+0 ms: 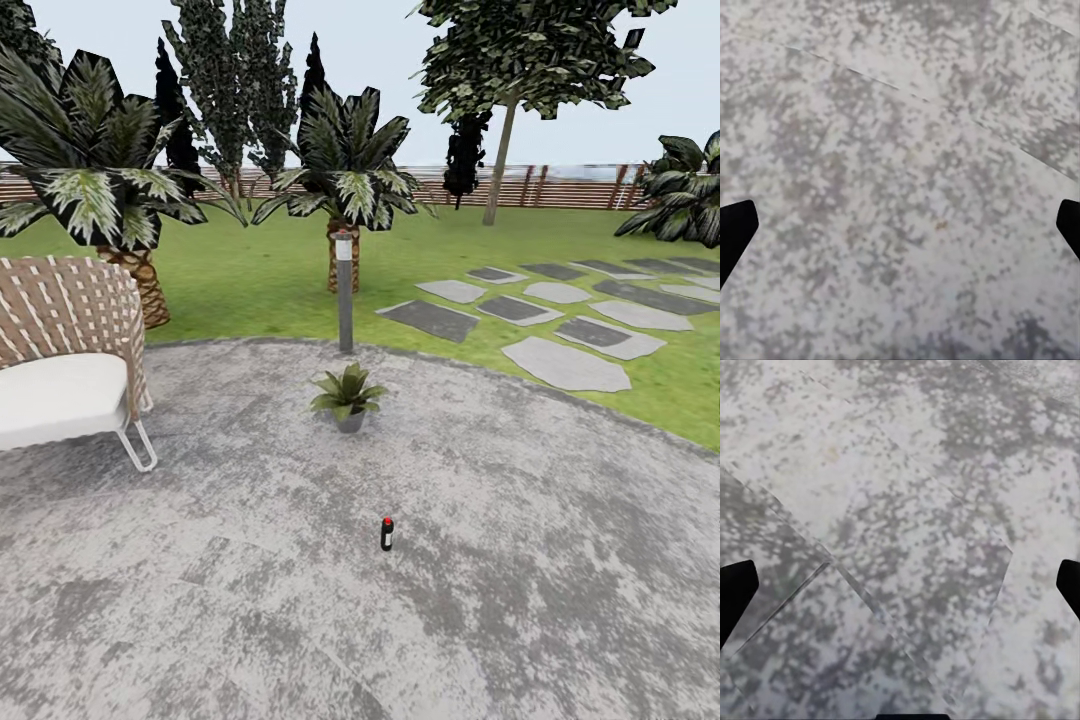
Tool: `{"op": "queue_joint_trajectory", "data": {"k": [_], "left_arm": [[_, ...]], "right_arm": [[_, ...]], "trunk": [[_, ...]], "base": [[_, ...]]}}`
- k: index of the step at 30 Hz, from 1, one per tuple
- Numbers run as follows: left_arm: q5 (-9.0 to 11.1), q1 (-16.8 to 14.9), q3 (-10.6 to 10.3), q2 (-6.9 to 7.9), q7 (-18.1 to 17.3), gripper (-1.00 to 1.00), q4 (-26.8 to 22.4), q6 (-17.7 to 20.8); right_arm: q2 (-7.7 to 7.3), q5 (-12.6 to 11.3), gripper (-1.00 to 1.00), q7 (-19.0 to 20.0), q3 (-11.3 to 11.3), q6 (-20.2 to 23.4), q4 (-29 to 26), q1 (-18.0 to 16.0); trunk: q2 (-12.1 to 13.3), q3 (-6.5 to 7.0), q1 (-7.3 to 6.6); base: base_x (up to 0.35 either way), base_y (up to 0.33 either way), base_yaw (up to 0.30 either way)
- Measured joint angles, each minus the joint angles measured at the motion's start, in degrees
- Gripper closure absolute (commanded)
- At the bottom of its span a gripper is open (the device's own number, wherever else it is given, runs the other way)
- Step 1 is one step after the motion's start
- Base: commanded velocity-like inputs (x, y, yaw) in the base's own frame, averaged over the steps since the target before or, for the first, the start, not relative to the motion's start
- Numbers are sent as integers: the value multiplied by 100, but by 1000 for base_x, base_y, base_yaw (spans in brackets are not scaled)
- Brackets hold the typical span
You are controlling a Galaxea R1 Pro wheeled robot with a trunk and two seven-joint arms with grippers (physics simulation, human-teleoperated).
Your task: Pick up the pesticide atomizer in the garden and spray insectifuge to fully cover both potted plants in the garden.
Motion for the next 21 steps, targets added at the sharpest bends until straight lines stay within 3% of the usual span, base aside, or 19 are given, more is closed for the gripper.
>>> {"op": "queue_joint_trajectory", "data": {"k": [4, 11, 21], "left_arm": [[0, -1, 3, 0, 0, -100, 2, 0], [0, 1, 5, 0, 0, -100, 3, -1], [0, -1, 8, 0, 0, -100, 0, 0]], "right_arm": [[0, 1, -100, 0, 0, 2, 0, 1], [0, -2, -100, 2, -8, 3, 4, 1], [1, -3, -100, 4, -8, 3, 8, 1]], "trunk": [[0, 0, 0], [0, 0, 0], [0, 0, -1]], "base": [[0, 0, -124], [0, 20, -275], [38, 251, -298]]}}
